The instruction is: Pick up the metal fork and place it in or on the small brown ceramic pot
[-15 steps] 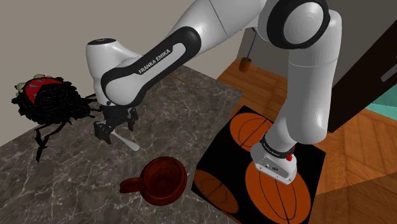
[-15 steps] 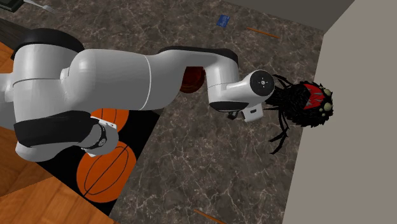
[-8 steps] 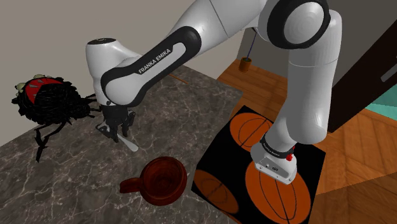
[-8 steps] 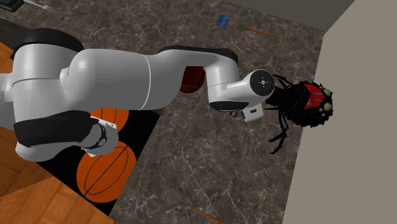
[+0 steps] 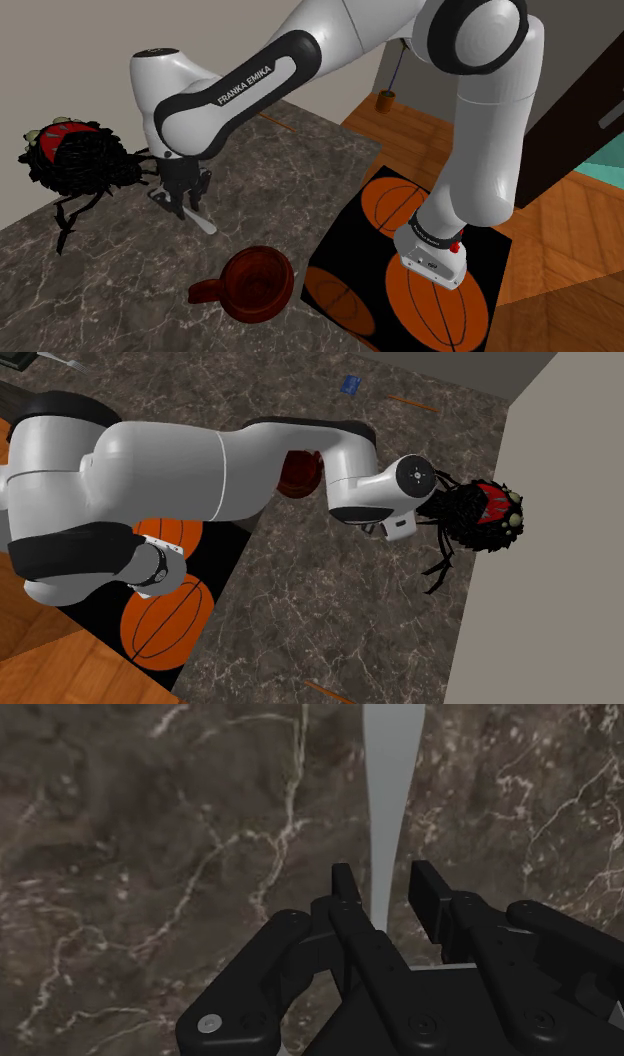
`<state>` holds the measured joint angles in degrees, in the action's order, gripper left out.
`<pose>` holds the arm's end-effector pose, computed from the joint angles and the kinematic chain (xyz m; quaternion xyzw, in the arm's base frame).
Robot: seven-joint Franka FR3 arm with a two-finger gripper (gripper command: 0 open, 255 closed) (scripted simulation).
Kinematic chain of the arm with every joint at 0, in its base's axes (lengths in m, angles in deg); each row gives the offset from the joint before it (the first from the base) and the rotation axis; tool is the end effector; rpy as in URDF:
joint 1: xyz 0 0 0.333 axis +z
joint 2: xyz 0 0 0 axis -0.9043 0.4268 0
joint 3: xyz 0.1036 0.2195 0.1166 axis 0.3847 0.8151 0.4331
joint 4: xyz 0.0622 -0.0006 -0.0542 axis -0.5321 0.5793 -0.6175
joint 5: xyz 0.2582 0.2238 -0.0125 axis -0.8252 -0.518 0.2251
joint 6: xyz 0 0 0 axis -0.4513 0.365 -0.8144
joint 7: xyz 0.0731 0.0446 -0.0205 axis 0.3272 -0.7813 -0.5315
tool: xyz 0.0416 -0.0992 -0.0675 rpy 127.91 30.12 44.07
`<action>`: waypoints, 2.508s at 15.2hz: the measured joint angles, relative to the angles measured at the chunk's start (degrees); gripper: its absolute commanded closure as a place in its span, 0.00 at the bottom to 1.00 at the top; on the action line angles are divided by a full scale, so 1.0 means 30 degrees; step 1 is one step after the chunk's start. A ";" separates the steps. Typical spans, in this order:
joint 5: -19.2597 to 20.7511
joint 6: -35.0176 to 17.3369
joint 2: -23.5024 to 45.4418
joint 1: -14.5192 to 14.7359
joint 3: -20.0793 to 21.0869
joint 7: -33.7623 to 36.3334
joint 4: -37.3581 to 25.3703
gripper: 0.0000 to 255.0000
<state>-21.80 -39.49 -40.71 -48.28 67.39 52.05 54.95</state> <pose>0.4493 0.3731 0.2972 -0.9929 -0.0365 0.0533 0.1003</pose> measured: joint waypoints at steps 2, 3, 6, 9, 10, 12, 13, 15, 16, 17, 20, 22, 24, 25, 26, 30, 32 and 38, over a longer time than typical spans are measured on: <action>-0.0070 0.0411 -0.0249 -0.0028 0.0050 0.0043 -0.0179 1.00; -0.0103 0.0640 -0.0376 -0.0027 0.0080 0.0089 -0.0294 1.00; -0.0187 0.1287 -0.0665 -0.0102 0.0120 0.0094 -0.0666 1.00; -0.0301 0.1920 -0.1052 -0.0170 0.0181 0.0126 -0.0938 1.00; -0.0323 0.2170 -0.1136 -0.0185 0.0193 0.0141 -0.1093 1.00; -0.0400 0.2635 -0.1373 -0.0227 0.0229 0.0169 -0.1298 1.00; -0.0431 0.2901 -0.1478 -0.0255 0.0240 0.0170 -0.1460 1.00; -0.0481 0.3311 -0.1662 -0.0283 0.0265 0.0202 -0.1700 1.00; -0.0502 0.3483 -0.1744 -0.0285 0.0279 0.0234 -0.1803 1.00; -0.0507 0.3775 -0.1791 -0.0280 0.0290 0.0279 -0.2052 1.00; -0.0556 0.4426 -0.2005 -0.0302 0.0321 0.0350 -0.2511 1.00; -0.0571 0.4918 -0.2121 -0.0283 0.0348 0.0461 -0.2921 1.00; -0.0610 0.5338 -0.2265 -0.0300 0.0368 0.0505 -0.3215 1.00; -0.0627 0.5584 -0.2334 -0.0315 0.0371 0.0529 -0.3395 1.00; -0.0615 0.5822 -0.2325 -0.0321 0.0365 0.0546 -0.3636 1.00; -0.0972 0.5996 -0.3273 -0.0326 0.0543 0.0714 -0.2999 1.00; -0.1462 0.5415 -0.4397 -0.0288 0.0774 0.0813 -0.1446 1.00; -0.3059 0.4215 -0.7637 0.0256 0.1579 0.1483 0.2467 1.00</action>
<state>-30.98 -26.85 -63.62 -47.51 72.12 56.50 62.35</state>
